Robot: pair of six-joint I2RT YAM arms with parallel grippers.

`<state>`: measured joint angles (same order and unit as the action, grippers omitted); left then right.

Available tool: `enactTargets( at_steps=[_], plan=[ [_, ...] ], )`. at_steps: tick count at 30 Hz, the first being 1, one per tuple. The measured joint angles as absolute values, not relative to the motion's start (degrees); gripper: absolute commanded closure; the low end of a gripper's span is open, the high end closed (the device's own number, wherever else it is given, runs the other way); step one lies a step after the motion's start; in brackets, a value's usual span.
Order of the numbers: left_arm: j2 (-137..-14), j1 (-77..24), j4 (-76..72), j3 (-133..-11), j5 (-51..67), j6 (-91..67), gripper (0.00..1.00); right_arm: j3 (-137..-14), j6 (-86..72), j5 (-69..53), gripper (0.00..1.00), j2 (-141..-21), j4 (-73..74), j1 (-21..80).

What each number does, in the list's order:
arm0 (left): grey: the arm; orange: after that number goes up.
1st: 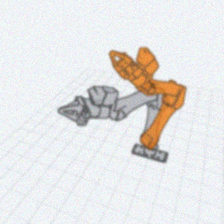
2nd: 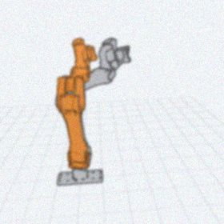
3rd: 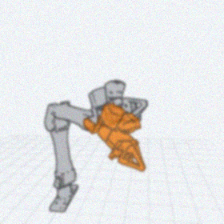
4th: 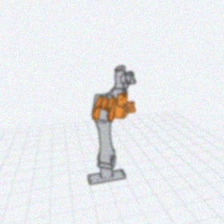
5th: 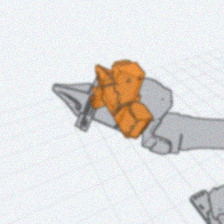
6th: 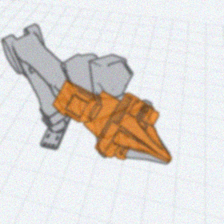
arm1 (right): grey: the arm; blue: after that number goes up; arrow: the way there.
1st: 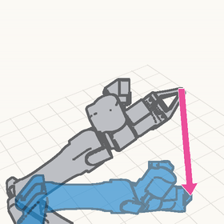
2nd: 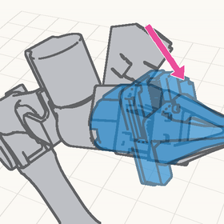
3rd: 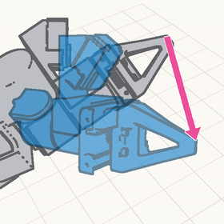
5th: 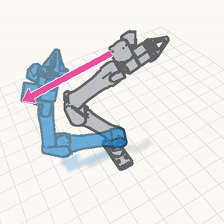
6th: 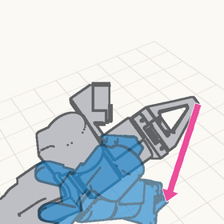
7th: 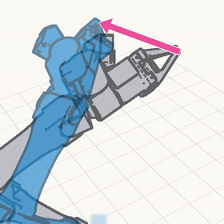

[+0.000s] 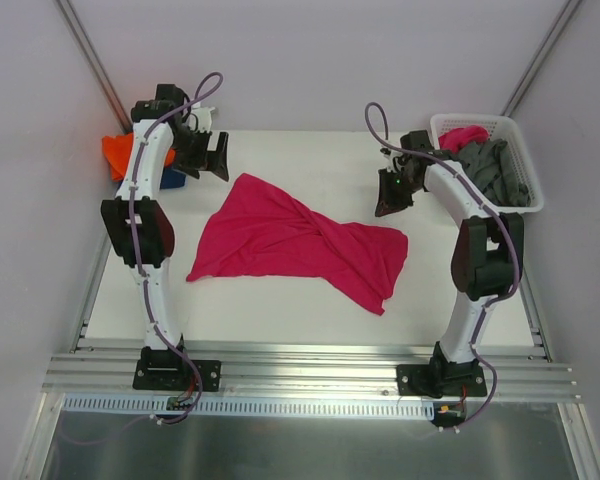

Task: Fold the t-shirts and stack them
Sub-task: Fold the tshirt

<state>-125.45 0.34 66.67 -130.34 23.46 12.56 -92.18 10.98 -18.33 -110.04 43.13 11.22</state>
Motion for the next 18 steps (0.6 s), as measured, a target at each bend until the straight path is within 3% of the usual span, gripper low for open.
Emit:
enactTargets(
  at_steps=[2,3,8,18],
  plan=[
    [-125.12,0.34,66.67,-130.34,23.42,12.56,0.01,-92.01,10.79,-18.24,0.58,-109.67,43.29,11.22],
    [-125.01,0.34,66.67,-130.34,23.42,12.53,0.01,-91.72,10.81,-18.24,0.52,-109.45,43.42,11.22],
    [-124.79,0.23,66.67,-130.32,23.33,12.53,0.01,-83.99,10.28,-18.46,0.48,-104.97,43.11,11.51],
    [-124.38,-1.56,66.63,-129.40,23.27,12.47,0.01,-72.29,9.56,-18.65,0.52,-100.88,44.40,12.38]
  ],
)
